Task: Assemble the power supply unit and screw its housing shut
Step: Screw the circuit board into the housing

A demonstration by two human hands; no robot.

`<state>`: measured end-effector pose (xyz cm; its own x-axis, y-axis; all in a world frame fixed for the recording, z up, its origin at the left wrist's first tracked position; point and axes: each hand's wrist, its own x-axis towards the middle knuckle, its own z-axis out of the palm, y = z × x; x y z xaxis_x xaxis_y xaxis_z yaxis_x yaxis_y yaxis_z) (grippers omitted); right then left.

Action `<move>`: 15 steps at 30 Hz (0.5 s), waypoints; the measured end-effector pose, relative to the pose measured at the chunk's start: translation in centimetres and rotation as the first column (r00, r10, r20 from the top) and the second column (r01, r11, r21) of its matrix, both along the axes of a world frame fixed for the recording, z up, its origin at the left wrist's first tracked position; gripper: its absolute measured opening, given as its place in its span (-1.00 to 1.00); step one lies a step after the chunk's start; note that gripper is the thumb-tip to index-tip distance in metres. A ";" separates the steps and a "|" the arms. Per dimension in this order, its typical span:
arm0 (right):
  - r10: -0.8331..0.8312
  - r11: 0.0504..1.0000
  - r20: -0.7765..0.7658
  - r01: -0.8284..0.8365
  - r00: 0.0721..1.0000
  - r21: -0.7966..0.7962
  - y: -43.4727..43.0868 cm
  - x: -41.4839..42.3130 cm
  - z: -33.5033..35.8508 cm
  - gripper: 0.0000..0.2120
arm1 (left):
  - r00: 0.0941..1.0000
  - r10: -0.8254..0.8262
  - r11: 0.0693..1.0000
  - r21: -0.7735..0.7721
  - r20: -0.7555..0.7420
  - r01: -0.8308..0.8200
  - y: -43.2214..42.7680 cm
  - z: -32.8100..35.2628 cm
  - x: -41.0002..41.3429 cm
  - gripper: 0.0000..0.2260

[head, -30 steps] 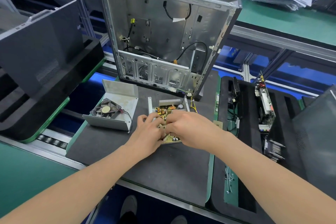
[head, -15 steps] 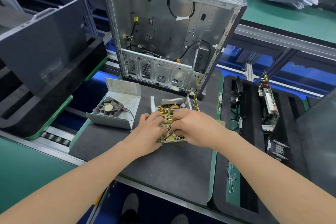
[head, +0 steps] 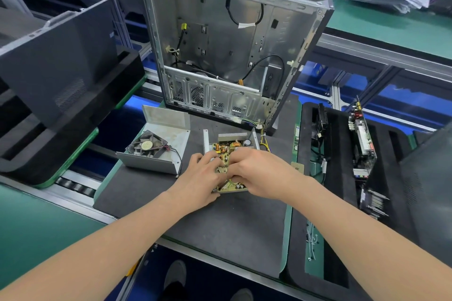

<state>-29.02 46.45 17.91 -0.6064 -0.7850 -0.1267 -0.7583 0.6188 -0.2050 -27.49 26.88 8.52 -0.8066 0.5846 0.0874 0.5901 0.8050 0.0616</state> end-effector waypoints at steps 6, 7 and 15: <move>0.047 0.997 0.001 -0.047 0.999 0.066 -0.6 -0.2 0.2 -0.75 | 0.999 0.037 0.998 -0.048 0.027 -0.035 0.0 -0.6 -0.2 -0.72; 0.060 0.995 -0.002 -0.060 0.998 0.074 -0.6 -0.2 0.2 -0.75 | 0.999 0.039 0.998 -0.058 0.037 -0.037 0.0 -0.7 -0.2 -0.72; 0.123 0.970 0.003 -0.121 0.992 0.210 -1.9 -1.2 0.7 -0.86 | 0.996 0.052 0.998 -0.020 0.066 -0.051 0.2 -0.5 -0.2 -0.83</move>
<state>-30.24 44.53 18.56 -0.5100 -0.8095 -0.2908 -0.8318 0.5503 -0.0728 -27.65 27.12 7.99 -0.8395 0.5429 0.0223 0.5427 0.8357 0.0837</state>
